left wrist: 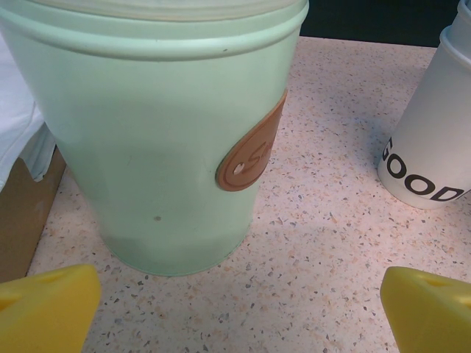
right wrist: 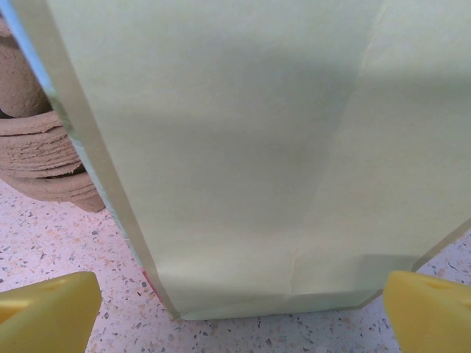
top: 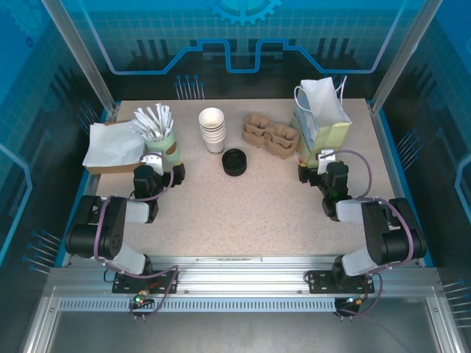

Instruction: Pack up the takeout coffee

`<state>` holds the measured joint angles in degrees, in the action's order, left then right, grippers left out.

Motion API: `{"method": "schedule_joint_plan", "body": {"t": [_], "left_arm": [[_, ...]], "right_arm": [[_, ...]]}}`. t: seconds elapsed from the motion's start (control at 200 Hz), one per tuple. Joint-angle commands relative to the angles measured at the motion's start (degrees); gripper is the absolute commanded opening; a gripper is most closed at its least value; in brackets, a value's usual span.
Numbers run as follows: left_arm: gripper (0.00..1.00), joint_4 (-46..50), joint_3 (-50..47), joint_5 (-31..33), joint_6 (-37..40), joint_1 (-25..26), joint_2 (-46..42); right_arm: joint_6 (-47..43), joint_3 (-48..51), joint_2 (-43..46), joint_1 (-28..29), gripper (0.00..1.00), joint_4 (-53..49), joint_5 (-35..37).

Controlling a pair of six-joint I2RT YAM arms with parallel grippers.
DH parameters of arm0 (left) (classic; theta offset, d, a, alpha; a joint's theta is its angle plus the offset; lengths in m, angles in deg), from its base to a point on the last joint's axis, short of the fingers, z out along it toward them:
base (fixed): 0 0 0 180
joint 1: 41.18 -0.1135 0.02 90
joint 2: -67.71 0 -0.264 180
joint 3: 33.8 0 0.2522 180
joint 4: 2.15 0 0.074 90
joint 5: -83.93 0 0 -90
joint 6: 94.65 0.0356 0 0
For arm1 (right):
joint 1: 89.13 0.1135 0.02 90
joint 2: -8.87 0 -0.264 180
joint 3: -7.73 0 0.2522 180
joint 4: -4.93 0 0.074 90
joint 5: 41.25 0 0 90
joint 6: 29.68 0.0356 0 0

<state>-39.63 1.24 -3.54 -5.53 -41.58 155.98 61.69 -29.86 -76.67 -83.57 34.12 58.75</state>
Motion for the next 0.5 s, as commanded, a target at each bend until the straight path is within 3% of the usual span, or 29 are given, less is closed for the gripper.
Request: {"method": "schedule_joint_plan", "body": {"t": [0.0,0.315,0.4,0.495], "left_arm": [[0.99,0.17,1.0,-1.21,1.28,0.2,0.29],[0.99,0.27,1.11,-1.22,1.19,0.22,0.24],[0.99,1.46,1.41,1.52,0.44,0.22,-0.41],[0.99,7.17,2.32,4.36,-0.59,0.22,-5.85]], "right_arm": [[-0.59,-0.08,-0.53,-0.93,1.0,1.8,-0.39],[-0.53,-0.11,-0.6,-0.92,1.0,1.69,-0.42],[-0.62,-0.06,-0.44,-0.91,1.0,1.85,-0.29],[-0.22,-3.74,3.49,-0.5,1.0,-7.7,1.75]]}}
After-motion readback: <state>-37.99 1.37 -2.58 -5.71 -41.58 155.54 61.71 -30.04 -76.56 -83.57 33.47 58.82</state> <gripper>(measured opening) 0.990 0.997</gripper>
